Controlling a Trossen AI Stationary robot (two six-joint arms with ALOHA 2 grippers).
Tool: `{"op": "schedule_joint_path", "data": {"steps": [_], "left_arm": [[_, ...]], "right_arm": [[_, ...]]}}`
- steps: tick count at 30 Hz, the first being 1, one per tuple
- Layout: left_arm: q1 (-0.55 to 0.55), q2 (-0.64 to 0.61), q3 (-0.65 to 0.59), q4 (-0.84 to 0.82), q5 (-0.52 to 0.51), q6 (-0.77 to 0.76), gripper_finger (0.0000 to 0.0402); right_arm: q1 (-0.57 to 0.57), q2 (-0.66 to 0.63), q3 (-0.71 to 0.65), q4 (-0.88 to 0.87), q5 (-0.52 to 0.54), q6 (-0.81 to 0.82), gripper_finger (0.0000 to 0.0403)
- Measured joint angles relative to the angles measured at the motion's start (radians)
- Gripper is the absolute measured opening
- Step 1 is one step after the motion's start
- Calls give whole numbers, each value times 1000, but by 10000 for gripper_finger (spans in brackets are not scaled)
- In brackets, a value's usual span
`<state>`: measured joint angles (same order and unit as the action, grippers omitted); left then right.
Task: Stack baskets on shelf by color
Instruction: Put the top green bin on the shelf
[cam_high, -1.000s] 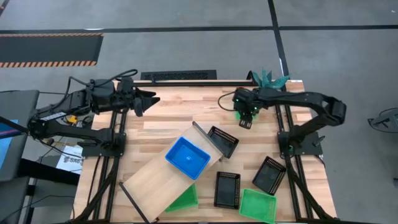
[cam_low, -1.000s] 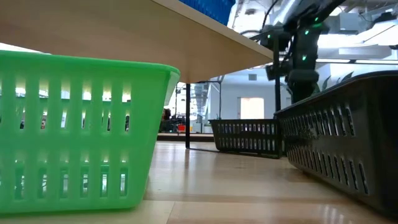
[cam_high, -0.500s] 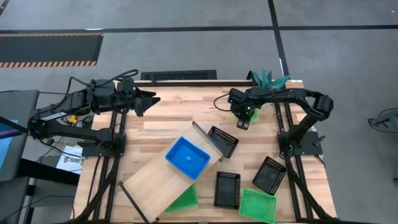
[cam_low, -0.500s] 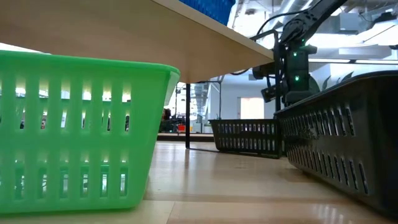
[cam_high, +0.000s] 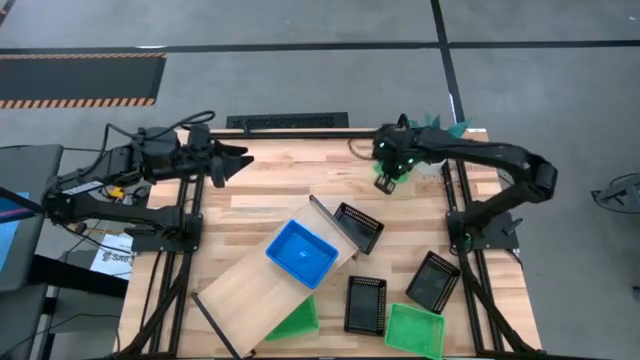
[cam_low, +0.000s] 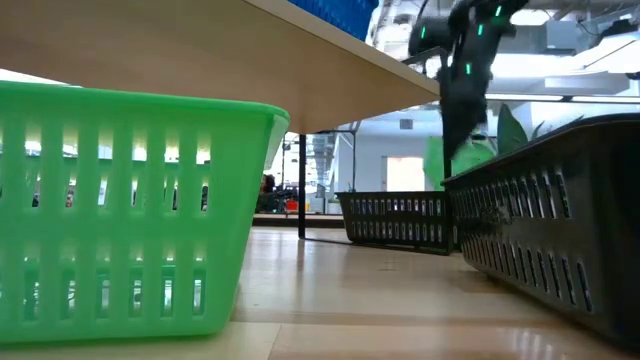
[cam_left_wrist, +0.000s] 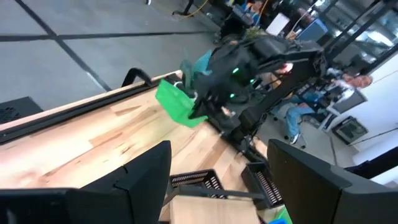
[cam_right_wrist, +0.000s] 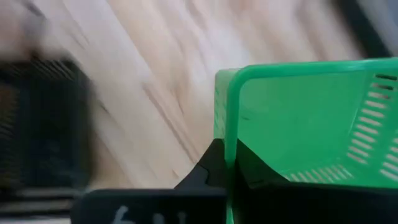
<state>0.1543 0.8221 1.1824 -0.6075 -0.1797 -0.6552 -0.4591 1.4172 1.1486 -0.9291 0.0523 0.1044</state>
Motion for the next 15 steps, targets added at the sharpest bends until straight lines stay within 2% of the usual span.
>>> {"op": "schedule_joint_path", "data": {"steps": [9,15], "left_arm": [[0,-58,1,4,0,0,254],[0,-98,0,1,-4,0,254]], "right_arm": [[129,-154,236,60,67,143,3],[284,-152,373,177,137,168,3]]}}
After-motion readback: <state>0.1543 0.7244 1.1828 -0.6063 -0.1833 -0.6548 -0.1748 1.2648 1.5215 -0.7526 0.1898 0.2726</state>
